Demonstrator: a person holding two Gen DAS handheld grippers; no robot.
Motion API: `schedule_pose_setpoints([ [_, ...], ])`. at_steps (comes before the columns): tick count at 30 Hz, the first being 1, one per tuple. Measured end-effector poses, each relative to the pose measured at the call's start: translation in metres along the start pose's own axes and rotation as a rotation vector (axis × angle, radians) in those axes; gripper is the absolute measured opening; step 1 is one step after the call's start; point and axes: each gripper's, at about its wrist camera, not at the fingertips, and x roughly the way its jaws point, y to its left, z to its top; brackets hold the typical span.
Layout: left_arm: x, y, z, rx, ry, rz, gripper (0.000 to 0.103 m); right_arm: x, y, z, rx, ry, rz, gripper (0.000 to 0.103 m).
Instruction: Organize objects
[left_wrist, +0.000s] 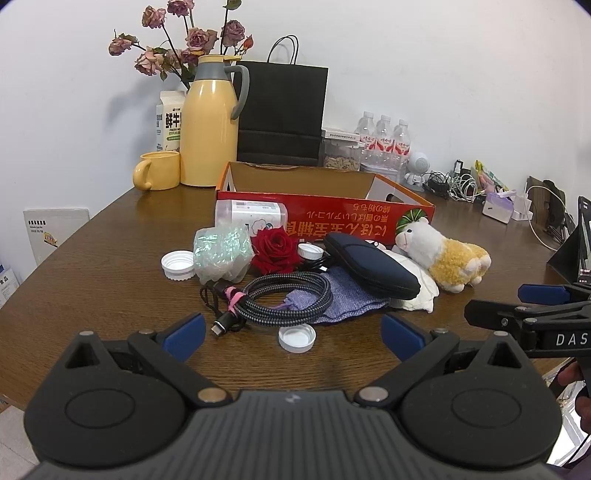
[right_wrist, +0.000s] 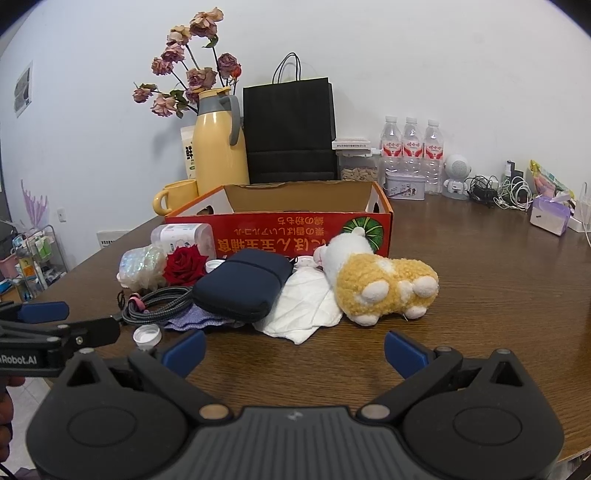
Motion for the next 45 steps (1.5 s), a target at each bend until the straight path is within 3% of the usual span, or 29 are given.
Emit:
schedule_pose_setpoints([
  [45,0.0041,0.0029,-0.0001,-0.010,0.011,0.003,0.103,0.0043,-0.0046,0.0020,0.003,-0.002,-0.014,0.103],
])
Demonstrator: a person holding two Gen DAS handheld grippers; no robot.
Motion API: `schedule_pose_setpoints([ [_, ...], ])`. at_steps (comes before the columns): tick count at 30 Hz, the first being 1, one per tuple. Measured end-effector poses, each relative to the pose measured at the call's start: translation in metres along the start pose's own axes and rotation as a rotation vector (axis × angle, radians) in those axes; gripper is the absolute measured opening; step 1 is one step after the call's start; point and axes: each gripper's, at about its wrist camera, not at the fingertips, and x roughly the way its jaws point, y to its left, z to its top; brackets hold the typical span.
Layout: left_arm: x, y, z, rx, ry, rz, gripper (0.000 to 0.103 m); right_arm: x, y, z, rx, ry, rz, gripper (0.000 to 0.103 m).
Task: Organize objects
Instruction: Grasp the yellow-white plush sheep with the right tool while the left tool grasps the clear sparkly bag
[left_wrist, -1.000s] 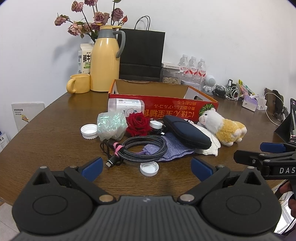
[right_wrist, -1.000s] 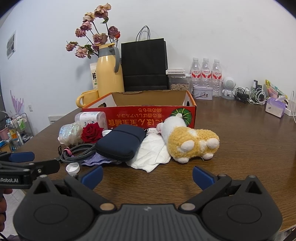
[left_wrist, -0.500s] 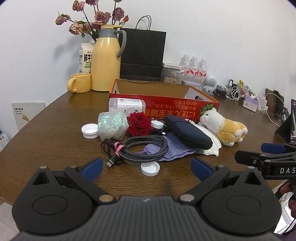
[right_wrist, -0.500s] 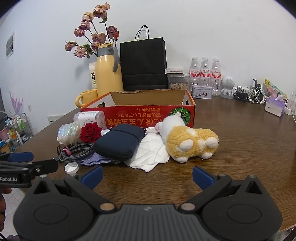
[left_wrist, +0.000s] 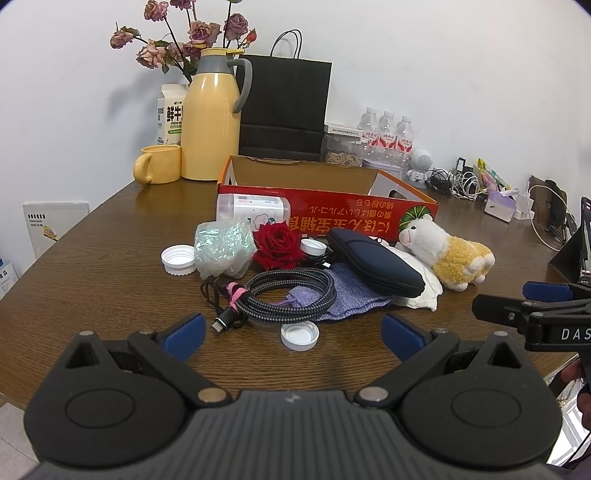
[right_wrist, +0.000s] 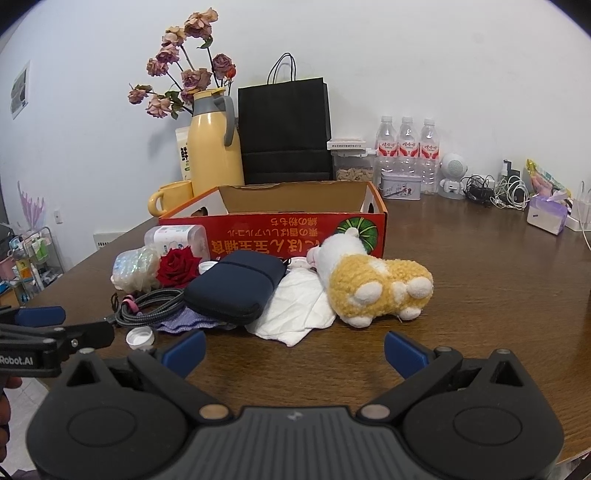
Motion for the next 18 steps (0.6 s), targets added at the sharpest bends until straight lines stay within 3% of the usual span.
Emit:
schedule_pose_setpoints([
  [18,0.032,0.012,0.016,-0.042,-0.022,0.052,0.103,0.038,-0.051,0.010,-0.005,-0.098,-0.098,0.103],
])
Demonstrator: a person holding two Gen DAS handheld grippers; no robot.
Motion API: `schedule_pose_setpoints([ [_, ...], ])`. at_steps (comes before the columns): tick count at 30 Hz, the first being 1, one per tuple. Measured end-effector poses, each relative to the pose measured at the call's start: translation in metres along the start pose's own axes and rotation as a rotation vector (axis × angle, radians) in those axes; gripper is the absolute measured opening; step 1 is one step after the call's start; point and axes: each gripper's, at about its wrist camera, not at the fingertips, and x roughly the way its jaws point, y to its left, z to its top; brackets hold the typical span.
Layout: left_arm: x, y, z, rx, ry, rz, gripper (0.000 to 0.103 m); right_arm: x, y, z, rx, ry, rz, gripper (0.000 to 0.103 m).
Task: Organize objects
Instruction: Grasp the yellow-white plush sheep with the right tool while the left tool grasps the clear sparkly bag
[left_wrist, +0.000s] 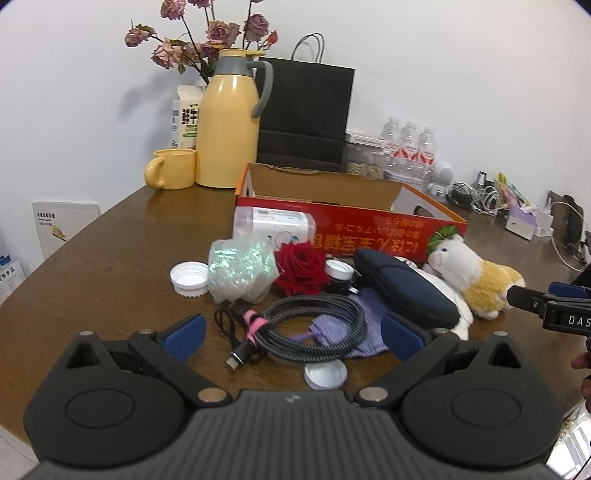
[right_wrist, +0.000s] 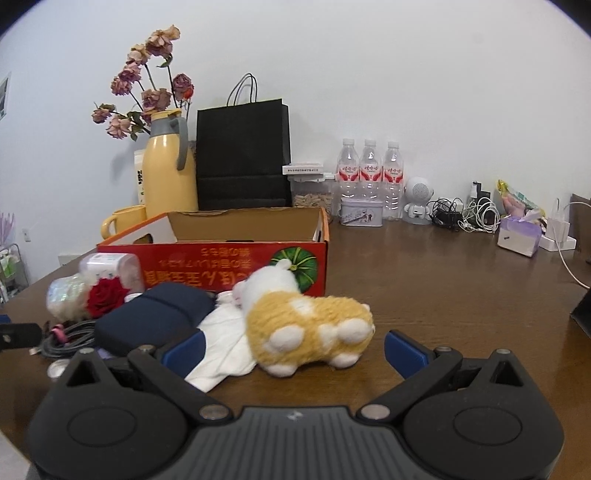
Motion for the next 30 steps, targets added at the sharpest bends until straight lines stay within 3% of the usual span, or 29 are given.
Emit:
schedule_pose_setpoints([
  [14,0.016,0.003,0.014,-0.025,-0.009,0.069,0.103,0.062,-0.018,0.015,0.013,0.086,0.063,0.103],
  [20,0.021,0.005,0.015,-0.035,0.001,0.092,0.103,0.075,-0.025,0.016,0.068,0.126,0.104,0.103],
  [30,0.023,0.011,0.016,-0.055,0.002,0.110,0.103,0.083,-0.024,0.015,0.063,0.177,0.086,0.101],
])
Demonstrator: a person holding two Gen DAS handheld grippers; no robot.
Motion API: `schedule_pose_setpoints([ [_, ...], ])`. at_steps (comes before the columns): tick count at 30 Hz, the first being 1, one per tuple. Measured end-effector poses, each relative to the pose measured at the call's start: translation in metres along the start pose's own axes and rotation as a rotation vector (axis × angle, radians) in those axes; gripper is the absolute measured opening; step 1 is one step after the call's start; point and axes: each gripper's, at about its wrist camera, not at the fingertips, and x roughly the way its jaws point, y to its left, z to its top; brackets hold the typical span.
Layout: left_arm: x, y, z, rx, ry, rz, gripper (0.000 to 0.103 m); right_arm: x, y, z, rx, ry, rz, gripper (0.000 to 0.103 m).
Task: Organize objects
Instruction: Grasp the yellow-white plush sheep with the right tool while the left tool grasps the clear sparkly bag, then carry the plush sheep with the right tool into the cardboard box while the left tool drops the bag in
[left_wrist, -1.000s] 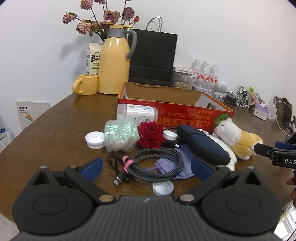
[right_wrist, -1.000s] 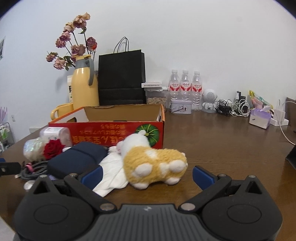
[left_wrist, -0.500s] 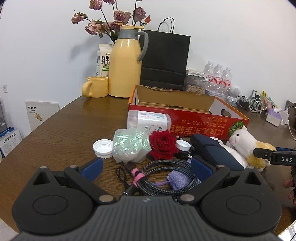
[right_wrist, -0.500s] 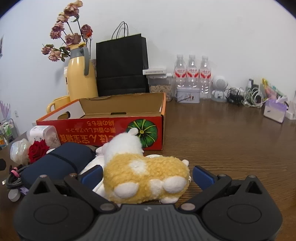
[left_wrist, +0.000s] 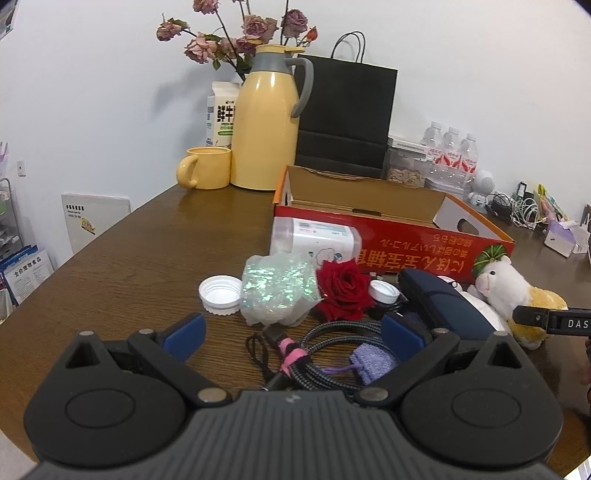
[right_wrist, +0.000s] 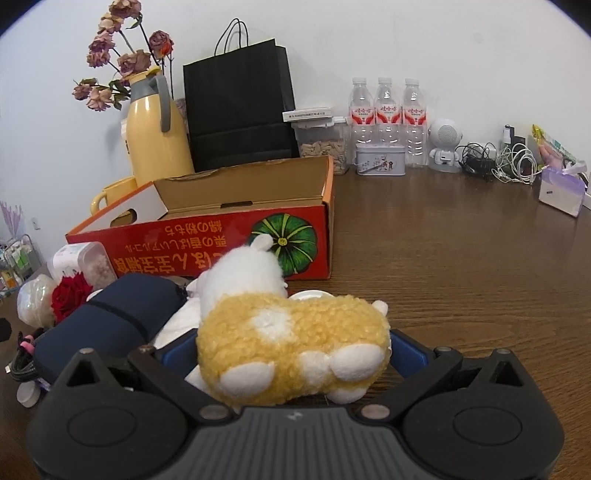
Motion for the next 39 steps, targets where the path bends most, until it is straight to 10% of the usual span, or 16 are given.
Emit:
schedule_pose_setpoints([
  [18,0.034,0.013,0.023,0.037,-0.027,-0.008,0.096,-0.044,0.028,-0.003,-0.013,-0.148,-0.058,0.094],
  [30,0.057,0.017,0.024,-0.010,-0.005,-0.039,0.038,-0.056,0.043,-0.003,-0.022,-0.161,-0.076,0.094],
  [39,0.033,0.023,0.030,-0.030,-0.070,-0.053,0.036,-0.056,0.047,-0.004,-0.022,-0.169,-0.066,0.094],
])
